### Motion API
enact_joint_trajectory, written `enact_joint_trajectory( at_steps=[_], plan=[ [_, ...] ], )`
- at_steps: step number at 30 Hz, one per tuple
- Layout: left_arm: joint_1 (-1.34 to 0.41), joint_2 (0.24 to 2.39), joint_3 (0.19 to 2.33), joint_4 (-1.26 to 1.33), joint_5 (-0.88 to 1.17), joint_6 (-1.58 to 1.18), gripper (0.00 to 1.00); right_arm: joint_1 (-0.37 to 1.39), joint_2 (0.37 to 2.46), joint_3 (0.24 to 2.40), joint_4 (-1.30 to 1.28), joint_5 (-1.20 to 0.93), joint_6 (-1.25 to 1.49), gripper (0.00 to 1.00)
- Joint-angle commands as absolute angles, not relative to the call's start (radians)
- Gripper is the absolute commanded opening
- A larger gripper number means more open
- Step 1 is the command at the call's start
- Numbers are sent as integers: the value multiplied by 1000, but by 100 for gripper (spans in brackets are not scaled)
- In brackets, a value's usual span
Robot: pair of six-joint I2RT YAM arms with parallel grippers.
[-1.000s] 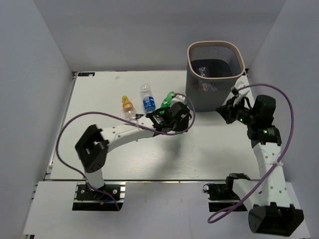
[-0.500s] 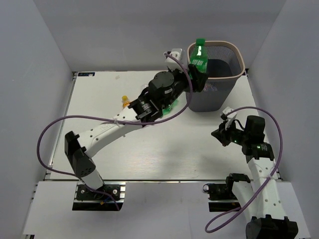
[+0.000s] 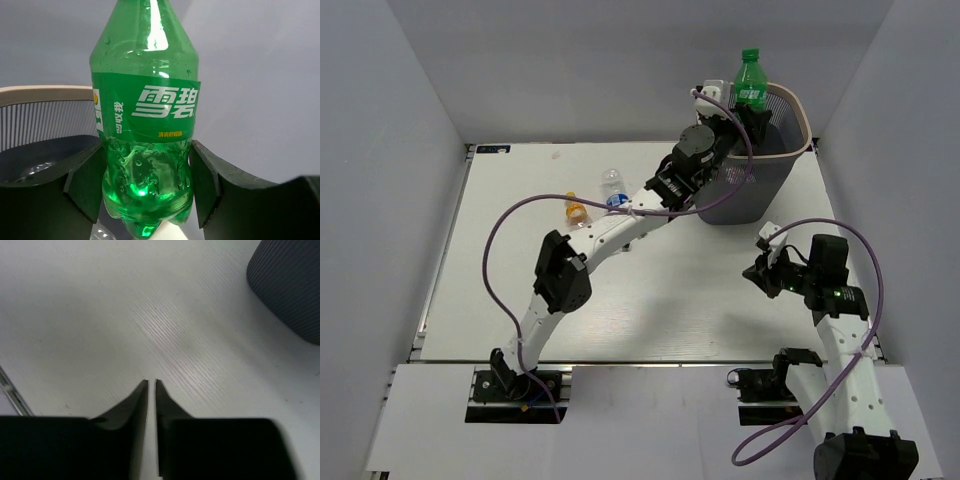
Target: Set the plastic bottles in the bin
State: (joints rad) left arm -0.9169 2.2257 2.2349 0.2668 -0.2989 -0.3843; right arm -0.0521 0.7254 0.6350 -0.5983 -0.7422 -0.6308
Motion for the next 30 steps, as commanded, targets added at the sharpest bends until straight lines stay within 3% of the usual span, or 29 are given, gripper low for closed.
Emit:
enact_joint_trajectory(
  at_steps=[1, 2, 4, 5, 12, 16, 21, 24, 26, 27, 28, 30],
  plan=[
    [-882, 2235, 2342, 284, -322, -390, 42, -55, 703, 609, -588, -730, -666, 22],
    [-871, 2235, 2351, 273, -322, -408, 73, -54, 700, 607, -589, -729, -669, 29],
    [-862, 2246, 2342, 262, -313, -417, 89, -52, 704, 598, -584, -751, -672, 45],
    [-862, 2234, 2315, 252, -313, -426, 99, -52, 715, 595, -578, -762, -681, 47],
    [-833, 2122, 2290, 233, -282, -364, 99, -26, 837, 612, -525, -854, -690, 56],
    [-851, 1985, 2234, 141, -296, -244, 99, 32, 919, 676, -466, -847, -660, 53],
    [-862, 1503, 1736, 34, -397, -221, 99, 165, 1067, 799, -416, -757, -585, 40],
    [-862, 1292, 1459, -167, -517, -294, 99, 284, 1175, 874, -387, -642, -519, 29],
    [-862, 1096, 1281, -361, -584, -429, 99, 385, 1264, 978, -428, -589, -547, 33],
    [-862, 1039, 1231, -423, -594, -478, 99, 406, 1282, 1024, -431, -562, -557, 37],
    [-862, 985, 1156, -554, -594, -532, 99, 429, 1323, 1070, -437, -545, -607, 48],
    [-862, 879, 1097, -667, -571, -693, 99, 462, 1402, 1124, -451, -529, -655, 55]
  ],
)
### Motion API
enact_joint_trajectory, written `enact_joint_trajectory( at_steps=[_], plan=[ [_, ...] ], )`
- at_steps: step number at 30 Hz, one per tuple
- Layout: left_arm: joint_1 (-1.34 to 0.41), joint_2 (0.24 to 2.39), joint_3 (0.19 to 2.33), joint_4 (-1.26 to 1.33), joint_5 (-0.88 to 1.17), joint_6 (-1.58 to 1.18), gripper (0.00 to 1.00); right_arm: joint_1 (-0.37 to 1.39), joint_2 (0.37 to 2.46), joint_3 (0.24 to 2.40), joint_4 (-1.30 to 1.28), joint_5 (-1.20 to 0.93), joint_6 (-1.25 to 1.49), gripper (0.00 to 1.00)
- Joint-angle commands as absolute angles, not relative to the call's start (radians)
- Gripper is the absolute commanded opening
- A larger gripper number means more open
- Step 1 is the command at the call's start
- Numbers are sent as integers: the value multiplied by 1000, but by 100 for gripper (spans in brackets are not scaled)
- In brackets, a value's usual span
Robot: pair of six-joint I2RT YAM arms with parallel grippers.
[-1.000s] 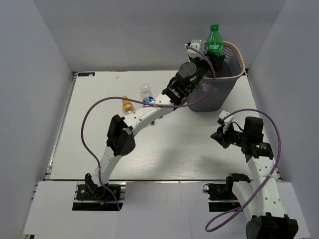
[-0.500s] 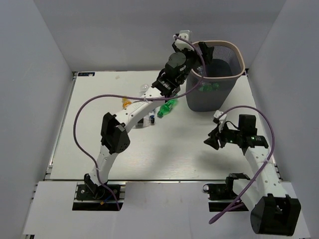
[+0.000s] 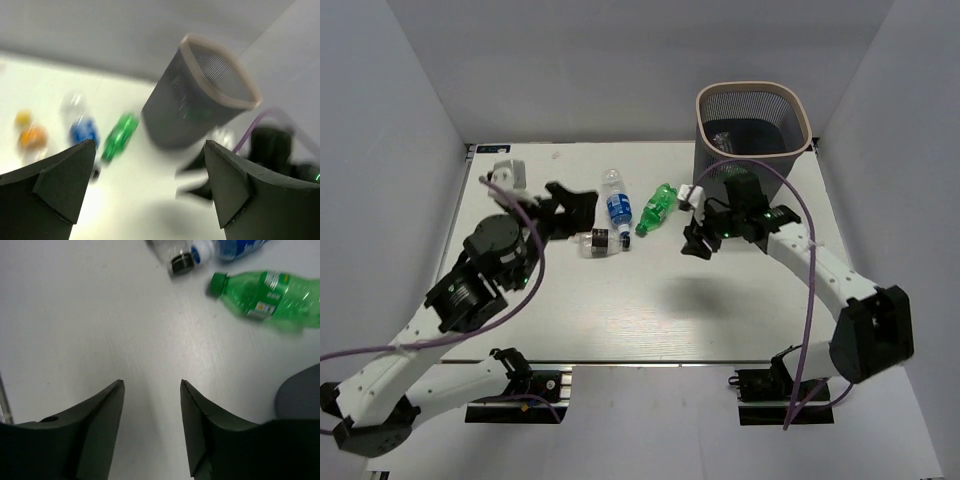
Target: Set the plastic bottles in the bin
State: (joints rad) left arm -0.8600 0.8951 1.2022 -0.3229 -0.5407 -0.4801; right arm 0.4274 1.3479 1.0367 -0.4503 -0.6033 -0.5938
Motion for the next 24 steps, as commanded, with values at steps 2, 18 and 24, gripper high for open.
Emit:
enact_joint_trajectory(
  at_steps=[2, 18, 24],
  plan=[
    [-862, 847, 1040, -800, -542, -817, 99, 475, 1489, 1233, -477, -520, -799, 62],
    [-862, 749, 784, -862, -381, -1020, 99, 476, 1890, 1626, -649, -577, -1910, 77],
    [-862, 669, 704, -881, -359, -1065, 99, 492, 2048, 1744, -666, -487, -2009, 79]
  ],
)
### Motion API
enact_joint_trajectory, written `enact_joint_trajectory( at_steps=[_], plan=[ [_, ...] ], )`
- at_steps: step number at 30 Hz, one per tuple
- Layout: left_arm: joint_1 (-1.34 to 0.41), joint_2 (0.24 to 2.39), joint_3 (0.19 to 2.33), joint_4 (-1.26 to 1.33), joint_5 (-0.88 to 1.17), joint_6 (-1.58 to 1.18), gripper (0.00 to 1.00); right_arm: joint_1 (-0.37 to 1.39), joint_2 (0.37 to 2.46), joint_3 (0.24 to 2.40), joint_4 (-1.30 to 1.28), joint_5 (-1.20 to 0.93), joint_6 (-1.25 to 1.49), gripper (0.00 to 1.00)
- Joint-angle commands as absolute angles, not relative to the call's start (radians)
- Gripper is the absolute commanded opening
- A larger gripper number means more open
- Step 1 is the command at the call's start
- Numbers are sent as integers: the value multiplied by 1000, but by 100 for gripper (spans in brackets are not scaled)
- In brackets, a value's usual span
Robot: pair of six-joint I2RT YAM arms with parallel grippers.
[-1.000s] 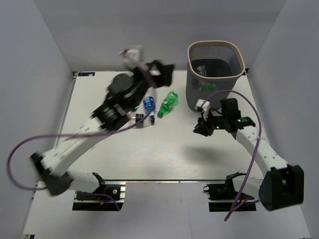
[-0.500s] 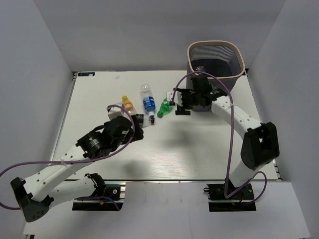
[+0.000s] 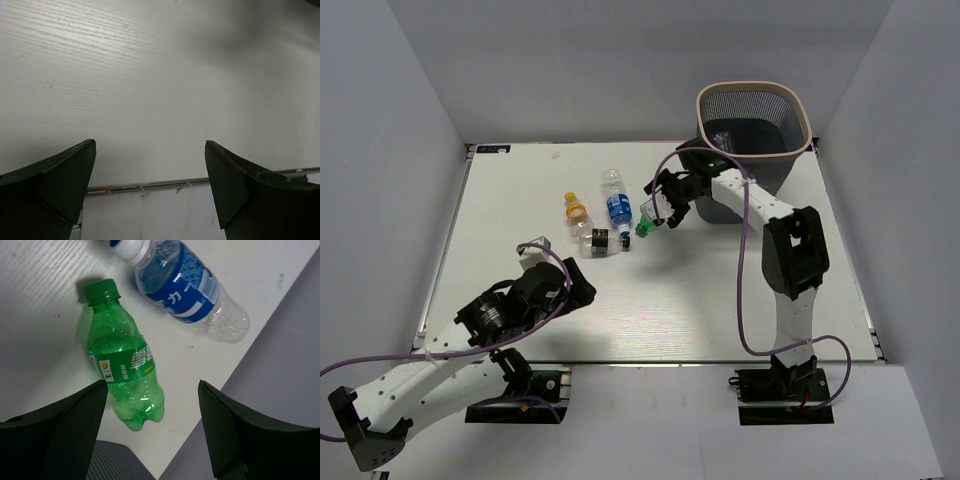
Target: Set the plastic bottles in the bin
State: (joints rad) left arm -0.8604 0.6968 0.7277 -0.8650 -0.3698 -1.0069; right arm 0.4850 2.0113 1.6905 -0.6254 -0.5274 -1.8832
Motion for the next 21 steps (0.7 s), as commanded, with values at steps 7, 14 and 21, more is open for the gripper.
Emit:
enact_joint_trajectory(
  at_steps=[7, 14, 21],
  plan=[
    [-862, 660, 695, -908, -359, -1075, 99, 517, 2137, 1786, -762, -387, -2106, 79],
    [-862, 660, 695, -908, -350, -1075, 99, 534, 2207, 1813, -726, -307, -2129, 79],
    [-862, 669, 715, -908, -350, -1075, 99, 541, 2281, 1816, -719, -226, -2160, 79]
  ],
)
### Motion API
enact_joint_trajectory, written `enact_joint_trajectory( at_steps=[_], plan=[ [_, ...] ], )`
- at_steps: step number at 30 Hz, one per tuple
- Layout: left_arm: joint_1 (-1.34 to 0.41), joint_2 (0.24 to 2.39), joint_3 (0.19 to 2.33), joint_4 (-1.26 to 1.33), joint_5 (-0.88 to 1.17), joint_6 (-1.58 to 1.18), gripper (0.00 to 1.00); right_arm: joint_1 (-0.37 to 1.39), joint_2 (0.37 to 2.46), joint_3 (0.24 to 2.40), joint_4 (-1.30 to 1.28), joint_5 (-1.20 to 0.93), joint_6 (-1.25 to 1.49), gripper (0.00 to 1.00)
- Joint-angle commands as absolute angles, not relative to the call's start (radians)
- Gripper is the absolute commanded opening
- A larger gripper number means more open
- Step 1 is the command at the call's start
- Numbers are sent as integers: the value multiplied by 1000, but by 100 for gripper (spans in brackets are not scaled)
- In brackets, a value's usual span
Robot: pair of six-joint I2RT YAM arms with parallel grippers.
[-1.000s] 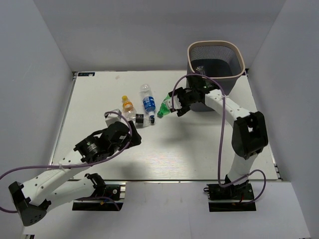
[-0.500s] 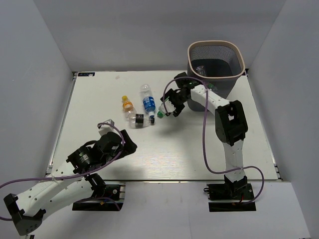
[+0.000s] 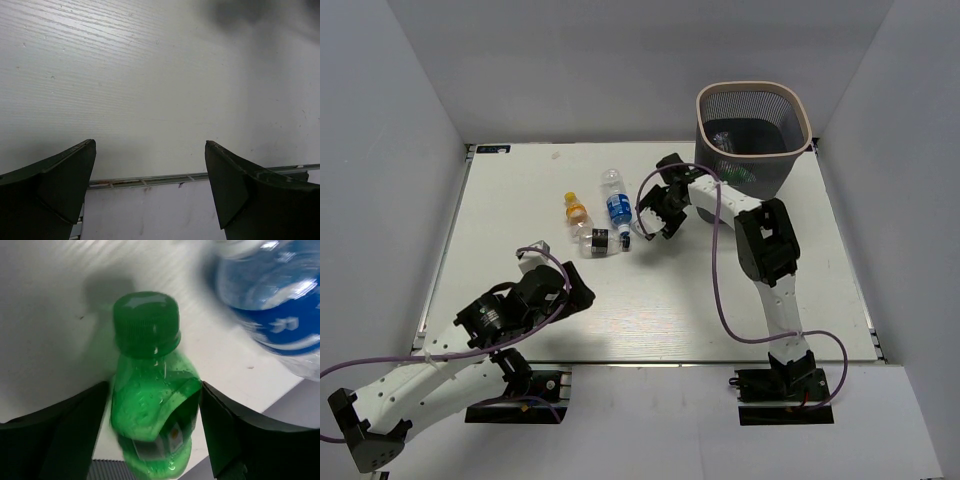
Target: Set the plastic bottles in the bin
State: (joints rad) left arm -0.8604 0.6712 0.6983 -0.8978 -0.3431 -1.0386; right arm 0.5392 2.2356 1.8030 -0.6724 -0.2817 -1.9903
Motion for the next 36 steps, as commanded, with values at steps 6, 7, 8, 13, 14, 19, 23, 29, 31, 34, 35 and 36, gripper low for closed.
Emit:
enact_joint_trajectory(
  at_steps=[6, 7, 8, 13, 14, 19, 23, 29, 31, 34, 35, 36],
  plan=[
    [-862, 669, 744, -939, -350, -1075, 99, 538, 2341, 1899, -813, -238, -2129, 73],
    [-862, 669, 755, -939, -350, -1075, 99, 538, 2350, 1908, -840, -244, -2125, 71],
    [-862, 669, 755, -939, -350, -1075, 99, 538, 2346, 1914, -853, -250, -2117, 68],
    [-862, 678, 743, -899, -350, -1075, 99, 543, 2272, 1893, -963, -363, -2089, 33],
    [-862, 689, 742, -884, -350, -1075, 99, 543, 2225, 1887, -1010, -386, -2070, 27],
    [-862, 727, 724, -775, -376, -1075, 99, 558, 2089, 1868, -1123, -618, -1893, 10],
    [-862, 750, 713, -665, -483, -1189, 99, 561, 1953, 1913, -1149, -808, -1529, 3],
    [-862, 793, 703, -548, -629, -1337, 99, 554, 1729, 1904, -987, -936, -1056, 3],
    [-862, 813, 713, -538, -661, -1419, 99, 554, 1614, 1852, -856, -930, -841, 3],
    [-839, 888, 759, -609, -657, -1540, 99, 554, 1473, 1714, -399, -715, -522, 5],
    [-839, 911, 768, -609, -657, -1554, 99, 545, 1445, 1698, -353, -533, -485, 5],
    [-839, 934, 781, -609, -657, -1565, 99, 545, 1442, 1706, -327, -469, -454, 0]
  ],
)
